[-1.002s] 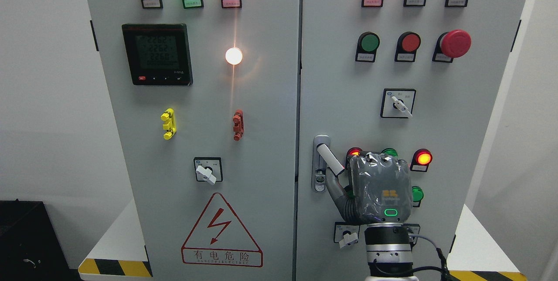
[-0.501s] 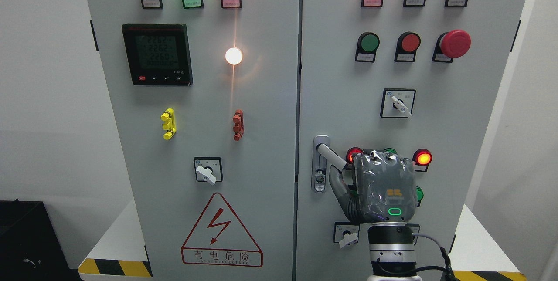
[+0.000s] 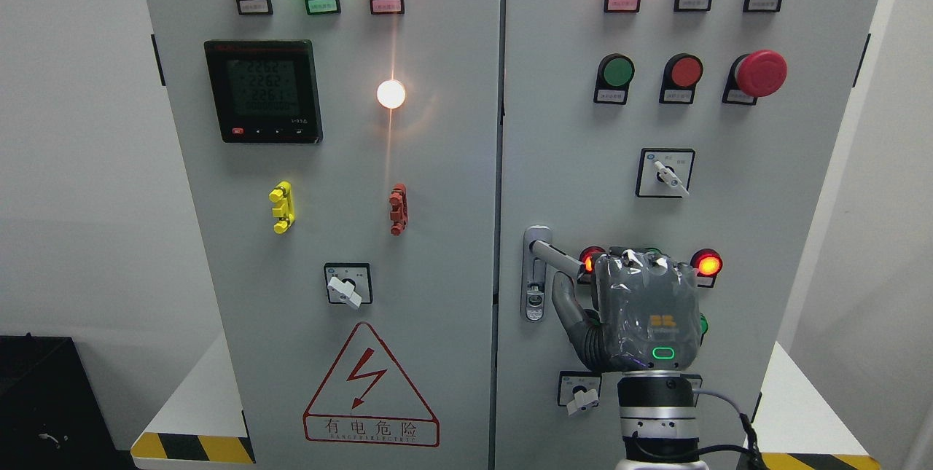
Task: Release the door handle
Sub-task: 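Rotate the held lever handle outward with the right hand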
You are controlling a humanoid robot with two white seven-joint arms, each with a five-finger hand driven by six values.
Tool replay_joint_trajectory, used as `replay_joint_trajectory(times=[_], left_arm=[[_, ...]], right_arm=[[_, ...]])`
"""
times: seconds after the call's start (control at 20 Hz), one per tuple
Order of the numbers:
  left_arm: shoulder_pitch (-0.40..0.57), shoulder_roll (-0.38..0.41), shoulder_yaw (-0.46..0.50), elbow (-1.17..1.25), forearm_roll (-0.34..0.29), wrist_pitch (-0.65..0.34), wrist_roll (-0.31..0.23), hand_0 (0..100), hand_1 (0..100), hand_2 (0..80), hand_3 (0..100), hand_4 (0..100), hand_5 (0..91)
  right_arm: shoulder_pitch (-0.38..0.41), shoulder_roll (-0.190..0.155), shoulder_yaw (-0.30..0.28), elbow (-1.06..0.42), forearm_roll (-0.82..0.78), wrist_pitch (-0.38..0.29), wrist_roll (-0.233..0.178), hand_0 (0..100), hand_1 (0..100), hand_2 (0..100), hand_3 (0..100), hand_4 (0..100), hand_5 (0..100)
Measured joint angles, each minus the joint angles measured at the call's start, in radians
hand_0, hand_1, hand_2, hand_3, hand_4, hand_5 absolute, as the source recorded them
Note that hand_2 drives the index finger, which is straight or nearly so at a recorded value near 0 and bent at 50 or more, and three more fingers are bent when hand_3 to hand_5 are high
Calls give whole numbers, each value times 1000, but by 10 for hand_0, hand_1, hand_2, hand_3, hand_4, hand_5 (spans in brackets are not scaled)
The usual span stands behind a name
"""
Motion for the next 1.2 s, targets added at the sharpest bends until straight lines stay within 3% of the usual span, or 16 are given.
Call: replay_joint_trajectory(times=[1.2], left_arm=[[0, 0, 0, 0, 0, 0, 0, 120, 556, 0, 0, 0, 0]], right_arm=[[-7, -2, -19, -6, -1, -3, 4, 519, 457, 988, 1000, 1000, 1000]])
